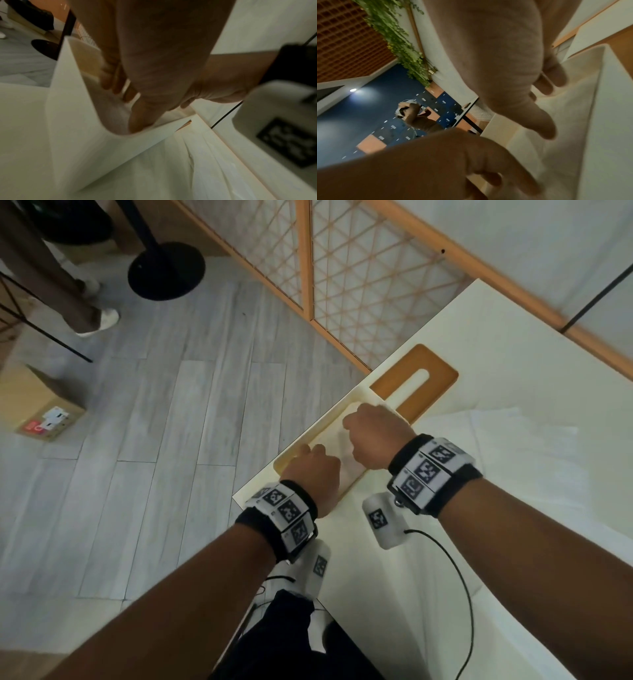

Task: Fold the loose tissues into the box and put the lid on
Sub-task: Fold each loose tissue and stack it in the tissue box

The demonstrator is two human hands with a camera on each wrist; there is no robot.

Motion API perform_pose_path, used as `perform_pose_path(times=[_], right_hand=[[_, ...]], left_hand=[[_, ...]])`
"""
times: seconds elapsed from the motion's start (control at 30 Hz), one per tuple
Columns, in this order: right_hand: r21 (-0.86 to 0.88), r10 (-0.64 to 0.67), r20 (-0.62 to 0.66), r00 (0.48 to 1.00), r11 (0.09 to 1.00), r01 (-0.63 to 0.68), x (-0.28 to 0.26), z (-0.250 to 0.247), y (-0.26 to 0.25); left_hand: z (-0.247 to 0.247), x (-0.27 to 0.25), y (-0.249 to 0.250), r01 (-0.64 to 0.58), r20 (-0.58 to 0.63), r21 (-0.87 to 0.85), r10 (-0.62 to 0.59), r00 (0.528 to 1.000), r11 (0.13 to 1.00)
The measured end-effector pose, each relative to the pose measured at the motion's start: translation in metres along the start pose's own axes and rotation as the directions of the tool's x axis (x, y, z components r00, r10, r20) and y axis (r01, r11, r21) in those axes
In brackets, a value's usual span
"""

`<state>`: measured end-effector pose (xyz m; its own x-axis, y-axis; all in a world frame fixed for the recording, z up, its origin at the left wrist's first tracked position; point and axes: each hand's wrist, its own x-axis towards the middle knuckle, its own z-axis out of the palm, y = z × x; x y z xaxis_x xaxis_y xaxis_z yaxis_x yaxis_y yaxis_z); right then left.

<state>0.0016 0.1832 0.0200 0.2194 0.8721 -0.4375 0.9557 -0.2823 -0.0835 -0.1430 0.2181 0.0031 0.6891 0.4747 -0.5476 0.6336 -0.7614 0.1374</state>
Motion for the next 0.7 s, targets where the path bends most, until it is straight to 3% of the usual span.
perform_pose_path(times=[0.1,0.5,0.6,0.7], right_hand=[[-0.001,0.017,0.125,0.992,1.000,-0.017,0.010,0.006,-0.004],[0.023,0.060,0.139,0.988,0.998,-0.063,0.014,0.025,-0.002],[0.097,0.049,0.066,0.997,0.994,-0.055,0.003,0.017,0.003],[0.281,0.076,-0.060,0.995,0.958,-0.057,-0.020,0.009,0.015]], left_hand=[[-0.001,0.006,0.002,0.064,0.110,0.066,-0.071,0.991,0.996],[0.001,0.009,0.003,0.070,0.124,0.030,-0.073,0.990,0.997],[-0.002,0.009,-0.003,0.065,0.078,0.028,-0.067,0.995,0.997],[-0.008,0.003,-0.006,0.036,0.001,-0.064,-0.037,0.999,0.997]])
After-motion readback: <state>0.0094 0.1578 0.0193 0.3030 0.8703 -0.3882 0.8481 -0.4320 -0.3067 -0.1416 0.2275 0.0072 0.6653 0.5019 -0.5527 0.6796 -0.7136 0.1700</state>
